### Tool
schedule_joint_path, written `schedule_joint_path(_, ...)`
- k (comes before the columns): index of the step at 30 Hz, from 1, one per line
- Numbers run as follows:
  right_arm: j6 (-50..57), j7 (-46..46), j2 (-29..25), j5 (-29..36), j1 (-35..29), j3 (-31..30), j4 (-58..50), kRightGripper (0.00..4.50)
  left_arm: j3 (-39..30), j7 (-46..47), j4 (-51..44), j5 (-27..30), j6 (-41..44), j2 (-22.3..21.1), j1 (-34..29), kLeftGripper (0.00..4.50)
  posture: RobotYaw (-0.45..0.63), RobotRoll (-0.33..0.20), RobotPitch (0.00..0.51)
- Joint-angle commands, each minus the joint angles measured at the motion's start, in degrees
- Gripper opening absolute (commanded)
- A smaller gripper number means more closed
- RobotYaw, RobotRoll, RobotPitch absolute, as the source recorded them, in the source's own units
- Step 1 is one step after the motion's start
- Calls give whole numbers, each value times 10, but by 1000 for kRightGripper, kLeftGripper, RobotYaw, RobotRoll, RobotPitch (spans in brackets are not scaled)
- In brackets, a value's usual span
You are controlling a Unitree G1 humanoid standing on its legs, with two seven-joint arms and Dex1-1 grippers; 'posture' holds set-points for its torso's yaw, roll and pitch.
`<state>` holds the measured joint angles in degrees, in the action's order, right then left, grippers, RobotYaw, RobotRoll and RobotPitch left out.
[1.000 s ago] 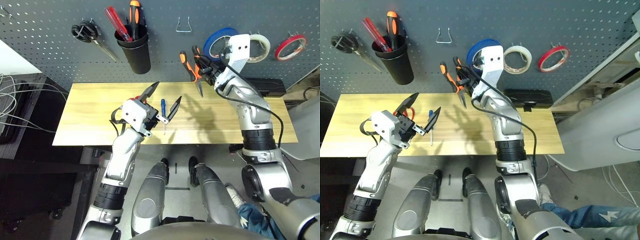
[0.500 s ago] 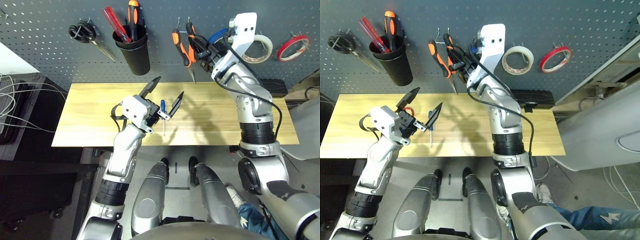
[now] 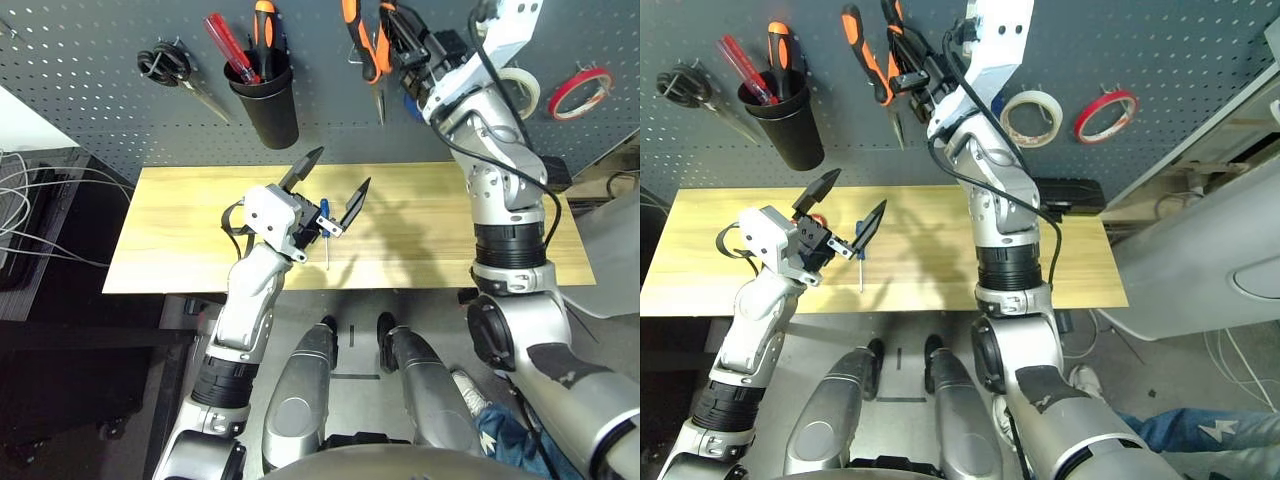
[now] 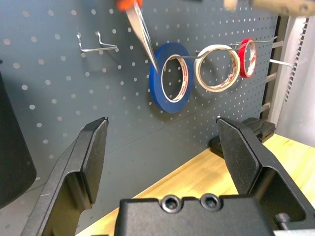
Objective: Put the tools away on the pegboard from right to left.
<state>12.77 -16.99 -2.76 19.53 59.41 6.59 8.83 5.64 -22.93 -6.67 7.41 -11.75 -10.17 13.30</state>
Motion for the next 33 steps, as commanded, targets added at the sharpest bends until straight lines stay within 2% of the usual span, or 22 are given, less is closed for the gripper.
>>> schedule_joint_path(1,-58,-4,6,-5,24,1,17,273,5,-4,-10,2,4,1,-9,4500,128,0,303)
schedule_joint_path(11,-191,-21,10,-39,54,-17,90,273,4,-5,-11,4,8,-1,-8,4500,132,0,311)
schedule_joint_path(24,-385,-21,20,-91,91,-18,267,273,7,-7,-15,5,14,-3,-11,4500,142,0,324)
schedule_joint_path(33,-465,-17,22,-106,124,-14,362,273,7,-9,-17,5,18,-2,-12,4500,150,0,330)
